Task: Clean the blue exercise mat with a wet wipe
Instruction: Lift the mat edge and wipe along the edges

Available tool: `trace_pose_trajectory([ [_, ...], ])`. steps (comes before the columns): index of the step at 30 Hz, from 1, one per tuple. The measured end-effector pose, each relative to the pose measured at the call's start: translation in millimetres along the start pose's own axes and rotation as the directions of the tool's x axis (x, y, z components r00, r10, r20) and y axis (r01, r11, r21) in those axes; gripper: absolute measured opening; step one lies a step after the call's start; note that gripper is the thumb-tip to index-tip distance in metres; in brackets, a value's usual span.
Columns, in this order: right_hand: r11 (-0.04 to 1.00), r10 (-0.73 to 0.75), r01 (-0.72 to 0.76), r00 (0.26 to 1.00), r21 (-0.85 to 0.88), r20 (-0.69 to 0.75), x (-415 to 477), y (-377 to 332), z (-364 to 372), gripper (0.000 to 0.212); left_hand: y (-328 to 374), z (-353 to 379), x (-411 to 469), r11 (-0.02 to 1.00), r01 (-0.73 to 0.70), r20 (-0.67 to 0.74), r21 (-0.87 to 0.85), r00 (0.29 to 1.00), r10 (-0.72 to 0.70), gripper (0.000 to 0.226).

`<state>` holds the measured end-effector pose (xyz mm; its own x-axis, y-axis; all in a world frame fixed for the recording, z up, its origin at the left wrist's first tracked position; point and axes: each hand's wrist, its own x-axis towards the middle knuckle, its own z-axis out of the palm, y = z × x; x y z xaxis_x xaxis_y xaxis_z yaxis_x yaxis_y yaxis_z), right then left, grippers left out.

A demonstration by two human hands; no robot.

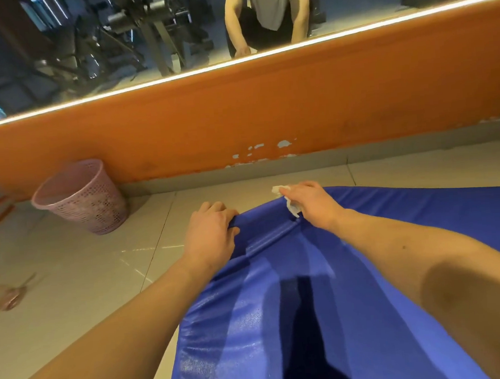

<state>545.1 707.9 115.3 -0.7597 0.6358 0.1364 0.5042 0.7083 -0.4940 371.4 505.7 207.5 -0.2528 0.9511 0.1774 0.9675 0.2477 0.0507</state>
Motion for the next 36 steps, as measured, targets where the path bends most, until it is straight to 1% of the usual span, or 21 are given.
trace_pose_trajectory([
  [2, 0.997, -0.07, 0.072, 0.996, 0.025, -0.051, 4, -14, 2, 0.046, -5, 0, 1, 0.999, 0.033, -0.013, 0.007, 0.999, -0.033, 0.022],
  [3, 0.985, -0.139, 0.145, 0.988, 0.093, -0.07, 4, -25, 5, 0.042, -9, 1, 1, 0.999, 0.052, -0.023, 0.004, 0.998, -0.052, 0.022],
  [5, 0.949, -0.251, 0.26, 0.965, 0.179, -0.074, -1, -47, 12, 0.045, -15, 3, -1, 0.998, 0.068, -0.032, -0.014, 0.997, -0.068, 0.023],
  [6, 0.947, -0.273, 0.278, 0.961, 0.162, -0.054, -4, -54, 13, 0.045, -17, 3, -2, 0.998, 0.065, -0.033, -0.021, 0.997, -0.066, 0.023],
  [8, 0.955, -0.27, 0.273, 0.962, 0.117, -0.042, -2, -48, 16, 0.05, -17, 4, -2, 0.999, 0.035, -0.027, -0.021, 0.999, -0.035, 0.024],
  [9, 0.966, -0.241, 0.241, 0.97, 0.09, -0.018, -3, -40, 15, 0.053, -17, 4, -2, 1.0, 0.018, -0.022, -0.014, 1.0, -0.018, 0.024],
  [11, 0.961, -0.275, 0.275, 0.961, 0.005, -0.004, -6, -23, 11, 0.052, -17, 5, 0, 1.0, 0.003, -0.034, 0.016, 0.999, -0.002, 0.024],
  [13, 0.944, -0.325, 0.326, 0.945, 0.049, -0.026, -12, -4, 5, 0.049, -17, 7, 2, 0.999, 0.02, -0.054, 0.041, 0.998, -0.018, 0.023],
  [15, 0.951, -0.289, 0.296, 0.954, 0.094, -0.082, -11, 24, -2, 0.056, -18, 9, 2, 0.998, 0.035, -0.064, 0.054, 0.997, -0.031, 0.023],
  [16, 0.958, -0.268, 0.276, 0.959, 0.076, -0.096, -8, 37, -4, 0.056, -18, 9, 2, 0.998, 0.033, -0.071, 0.059, 0.997, -0.029, 0.023],
  [19, 0.971, -0.223, 0.214, 0.971, -0.105, -0.082, 1, 59, -5, 0.042, -20, 6, 5, 0.995, 0.043, -0.114, 0.09, 0.993, -0.032, 0.025],
  [20, 0.977, -0.19, 0.181, 0.978, -0.112, -0.081, 3, 60, -4, 0.042, -21, 5, 7, 0.99, 0.068, -0.115, 0.12, 0.992, -0.054, 0.026],
  [23, 0.97, -0.203, 0.197, 0.979, -0.141, -0.029, -1, 45, -10, 0.04, -15, 2, 20, 0.952, 0.175, -0.046, 0.252, 0.985, -0.169, 0.039],
  [24, 0.965, -0.211, 0.206, 0.977, -0.163, -0.016, -2, 39, -13, 0.037, -9, 2, 27, 0.944, 0.171, -0.004, 0.281, 0.984, -0.177, 0.044],
  [26, 0.961, -0.206, 0.203, 0.978, -0.19, 0.004, -7, 30, -19, 0.036, 14, 9, 43, 0.947, 0.087, 0.091, 0.31, 0.988, -0.121, 0.052],
  [27, 0.96, -0.209, 0.2, 0.977, -0.198, -0.027, -10, 29, -20, 0.038, 31, 15, 53, 0.951, 0.042, 0.123, 0.306, 0.989, -0.083, 0.052],
  [28, 0.96, -0.217, 0.2, 0.973, -0.195, -0.072, -13, 30, -19, 0.039, 50, 22, 61, 0.957, 0.017, 0.143, 0.291, 0.988, -0.061, 0.05],
  [30, 0.964, -0.243, 0.225, 0.962, -0.141, -0.127, -17, 30, -19, 0.036, 83, 35, 72, 0.968, 0.031, 0.159, 0.251, 0.985, -0.073, 0.038],
  [32, 0.957, -0.284, 0.274, 0.951, -0.093, -0.119, -20, 28, -22, 0.027, 100, 44, 75, 0.971, 0.07, 0.125, 0.227, 0.987, -0.1, 0.026],
  [34, 0.939, -0.332, 0.321, 0.939, -0.121, -0.089, -26, 28, -29, 0.022, 102, 48, 70, 0.976, 0.1, 0.075, 0.194, 0.99, -0.116, 0.02],
  [36, 0.936, -0.345, 0.332, 0.933, -0.12, -0.101, -33, 46, -28, 0.023, 98, 50, 65, 0.984, 0.102, 0.037, 0.145, 0.993, -0.108, 0.018],
])
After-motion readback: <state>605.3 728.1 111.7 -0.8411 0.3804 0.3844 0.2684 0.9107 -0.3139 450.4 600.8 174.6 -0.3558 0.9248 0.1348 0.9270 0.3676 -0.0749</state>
